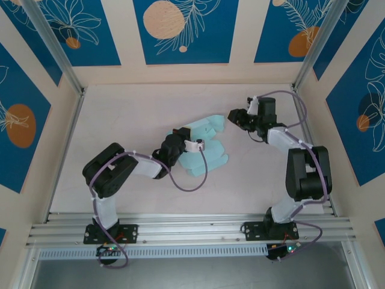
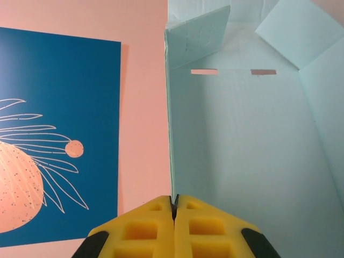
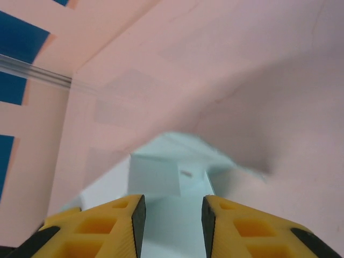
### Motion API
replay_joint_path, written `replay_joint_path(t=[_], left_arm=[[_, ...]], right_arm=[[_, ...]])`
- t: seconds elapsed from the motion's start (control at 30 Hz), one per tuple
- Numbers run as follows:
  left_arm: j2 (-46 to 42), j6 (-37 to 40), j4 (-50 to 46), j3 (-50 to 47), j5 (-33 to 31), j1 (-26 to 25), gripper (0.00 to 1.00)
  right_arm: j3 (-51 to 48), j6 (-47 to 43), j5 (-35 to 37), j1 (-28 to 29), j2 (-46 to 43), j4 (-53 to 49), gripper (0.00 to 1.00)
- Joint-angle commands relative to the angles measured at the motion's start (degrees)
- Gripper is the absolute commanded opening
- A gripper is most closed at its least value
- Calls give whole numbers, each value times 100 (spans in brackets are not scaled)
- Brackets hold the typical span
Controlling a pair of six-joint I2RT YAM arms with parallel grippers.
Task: Fold the paper box
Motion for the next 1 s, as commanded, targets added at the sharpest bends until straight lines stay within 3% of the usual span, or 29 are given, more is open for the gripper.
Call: replay_joint_path(t=[0.0,0.23,0.4,0.97], left_arm=[[64,178,263,40,81,-35,0],[32,167,351,8,82,-35,0],[75,155,376,4,83,-37,0],[307,77,489,-47,89,53,0]], right_arm=[[626,-69,-587,-211,595,-227,36],[2324,-79,-1233,-277,2300,-1006,35],[2883,-227,-1406,-21,2935,-1322,35],[1233,-264,-1910,165,2035,-262,35]])
